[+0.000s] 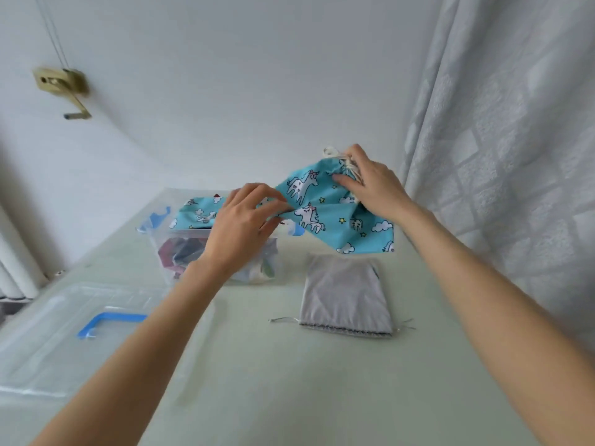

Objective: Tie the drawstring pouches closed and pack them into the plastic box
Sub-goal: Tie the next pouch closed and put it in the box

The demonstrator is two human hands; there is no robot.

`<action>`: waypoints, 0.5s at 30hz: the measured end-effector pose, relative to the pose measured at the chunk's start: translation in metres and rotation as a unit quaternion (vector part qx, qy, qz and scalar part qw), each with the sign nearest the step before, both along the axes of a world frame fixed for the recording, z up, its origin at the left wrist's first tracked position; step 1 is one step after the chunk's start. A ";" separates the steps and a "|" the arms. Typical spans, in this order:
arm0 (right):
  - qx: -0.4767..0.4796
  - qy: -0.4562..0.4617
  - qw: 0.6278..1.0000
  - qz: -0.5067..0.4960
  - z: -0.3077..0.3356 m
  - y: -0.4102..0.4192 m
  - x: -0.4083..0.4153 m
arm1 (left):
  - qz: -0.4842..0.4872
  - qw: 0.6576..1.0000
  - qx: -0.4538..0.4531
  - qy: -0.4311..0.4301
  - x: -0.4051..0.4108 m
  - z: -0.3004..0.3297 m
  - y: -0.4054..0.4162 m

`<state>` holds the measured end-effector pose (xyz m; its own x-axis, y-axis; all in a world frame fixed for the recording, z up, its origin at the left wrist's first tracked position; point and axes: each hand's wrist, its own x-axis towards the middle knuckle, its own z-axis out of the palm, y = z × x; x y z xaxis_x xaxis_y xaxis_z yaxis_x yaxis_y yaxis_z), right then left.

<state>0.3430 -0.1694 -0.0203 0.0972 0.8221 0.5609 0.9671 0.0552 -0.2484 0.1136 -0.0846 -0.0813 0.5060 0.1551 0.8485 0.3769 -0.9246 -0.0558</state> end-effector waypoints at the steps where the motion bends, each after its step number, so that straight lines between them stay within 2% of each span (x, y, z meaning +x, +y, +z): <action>1: -0.001 -0.005 1.000 0.017 0.005 0.019 -0.014 | 0.014 1.000 0.005 0.013 -0.016 0.004 0.009; 9: -0.011 -0.079 0.994 0.075 0.009 0.159 -0.087 | 0.091 0.991 -0.041 0.092 -0.093 0.017 0.082; 15: -0.216 -0.009 0.973 0.082 -0.025 0.194 -0.098 | 0.052 0.968 -0.209 0.131 -0.110 0.007 0.120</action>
<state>0.2453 0.0250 -0.0448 -0.0615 0.9853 0.1594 0.9588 0.1027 -0.2648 0.0034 0.0356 -0.0739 0.6586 0.5190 0.5449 0.4924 -0.8448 0.2094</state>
